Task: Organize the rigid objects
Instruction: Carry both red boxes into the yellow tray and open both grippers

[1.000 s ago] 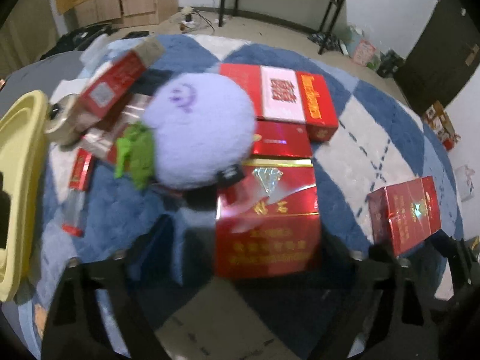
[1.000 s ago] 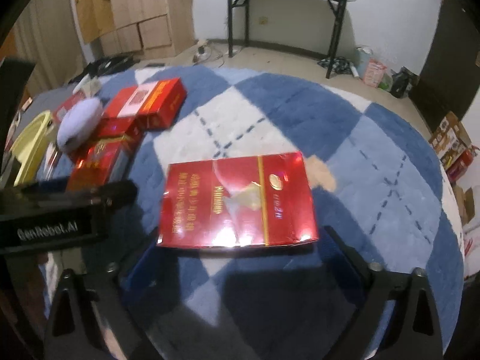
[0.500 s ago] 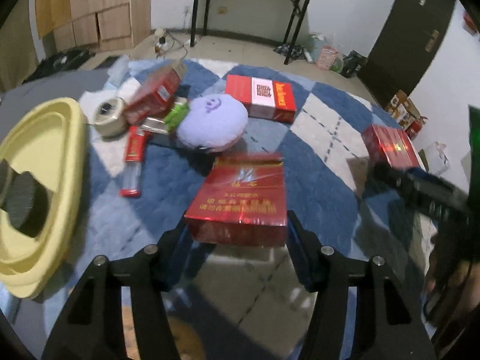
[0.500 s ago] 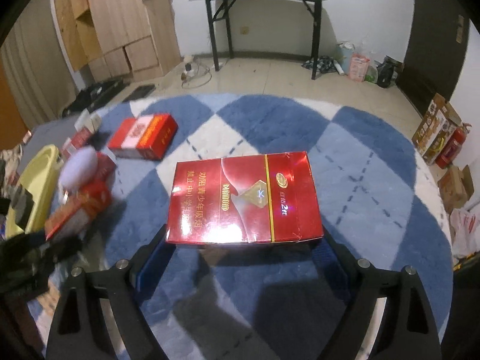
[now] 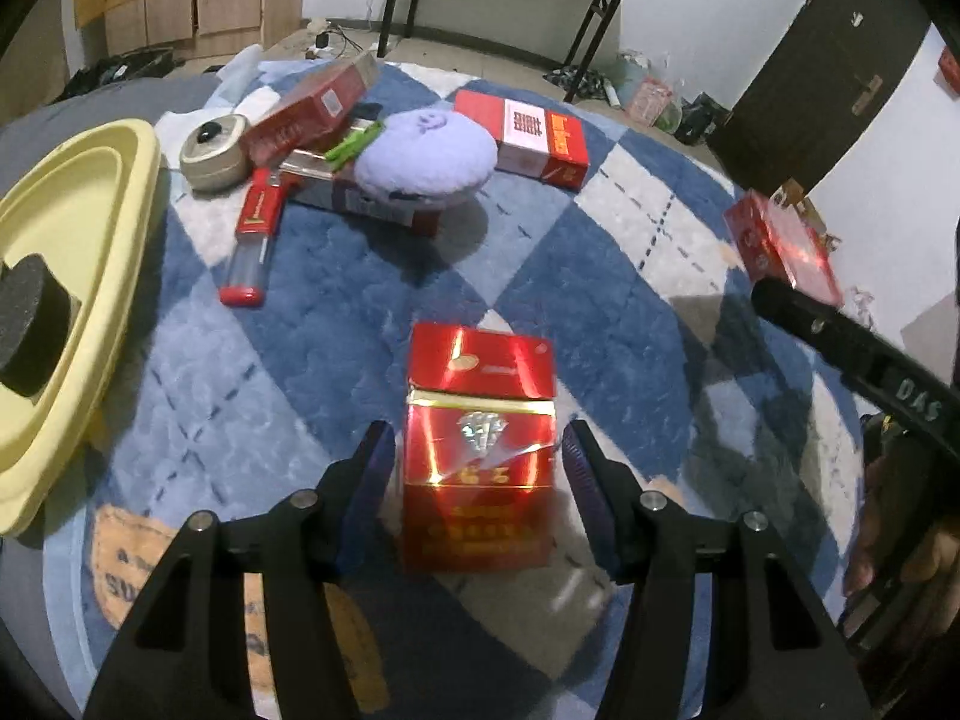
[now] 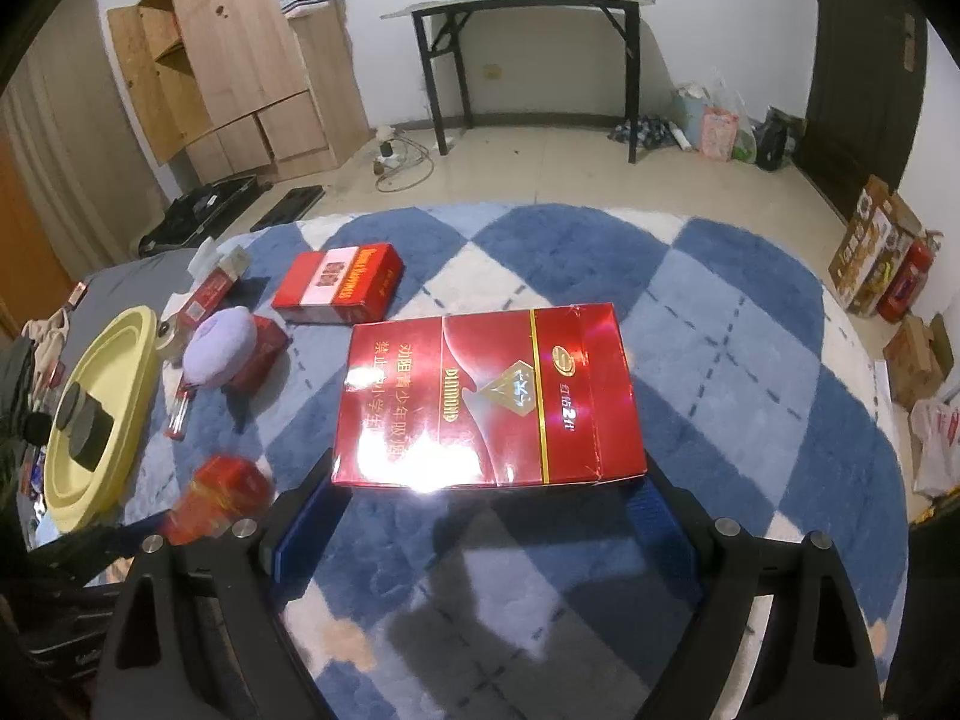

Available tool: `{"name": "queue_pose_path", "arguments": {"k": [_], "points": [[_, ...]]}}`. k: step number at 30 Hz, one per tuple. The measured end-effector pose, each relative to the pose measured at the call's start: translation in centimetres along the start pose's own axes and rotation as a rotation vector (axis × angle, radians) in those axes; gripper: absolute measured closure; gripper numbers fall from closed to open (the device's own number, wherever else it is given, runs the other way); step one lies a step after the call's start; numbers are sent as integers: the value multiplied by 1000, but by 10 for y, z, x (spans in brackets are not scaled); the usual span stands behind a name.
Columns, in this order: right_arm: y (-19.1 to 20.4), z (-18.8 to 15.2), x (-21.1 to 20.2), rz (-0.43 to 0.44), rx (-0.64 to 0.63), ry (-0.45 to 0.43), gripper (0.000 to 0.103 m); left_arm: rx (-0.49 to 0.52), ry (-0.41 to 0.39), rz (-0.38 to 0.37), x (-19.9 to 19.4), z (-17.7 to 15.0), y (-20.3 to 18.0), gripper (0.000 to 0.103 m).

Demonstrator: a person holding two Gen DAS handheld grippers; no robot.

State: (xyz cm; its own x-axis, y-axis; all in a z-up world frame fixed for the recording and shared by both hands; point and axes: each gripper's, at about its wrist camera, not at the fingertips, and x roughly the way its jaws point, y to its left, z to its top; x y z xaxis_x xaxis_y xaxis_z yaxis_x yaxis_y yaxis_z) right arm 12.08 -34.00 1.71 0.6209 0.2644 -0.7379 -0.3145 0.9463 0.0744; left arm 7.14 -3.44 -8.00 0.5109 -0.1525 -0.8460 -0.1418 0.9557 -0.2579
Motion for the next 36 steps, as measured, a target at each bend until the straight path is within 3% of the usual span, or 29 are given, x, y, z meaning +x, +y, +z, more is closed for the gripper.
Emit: {"name": "queue_pose_path", "arguments": {"k": [4,9,14,18,21,26,31,36], "points": [[4,0,6,3,-18,1,13,36,50,42,23,-1,-5,45],[0,0,16,-3,-6,32,13,64,26,62,23,-4,-9,46],[-1,3,17,7,16,21,13,100,-14,71,5,-4,-12,46],[2,3,13,14,7,10,13,95,-77,82,-34,8,4,46],[13,5,6,38,-21,-16,13,80,-142,101,-73,28,33,46],[67,12,-8,133,-120,-68,13,-4,-224,221,-125,72,134,46],[167,20,-6,259,-288,-63,13,-120,-190,313,-128,98,229,46],[260,39,27,384,-334,17,13,-179,-116,335,-100,117,285,46]]}}
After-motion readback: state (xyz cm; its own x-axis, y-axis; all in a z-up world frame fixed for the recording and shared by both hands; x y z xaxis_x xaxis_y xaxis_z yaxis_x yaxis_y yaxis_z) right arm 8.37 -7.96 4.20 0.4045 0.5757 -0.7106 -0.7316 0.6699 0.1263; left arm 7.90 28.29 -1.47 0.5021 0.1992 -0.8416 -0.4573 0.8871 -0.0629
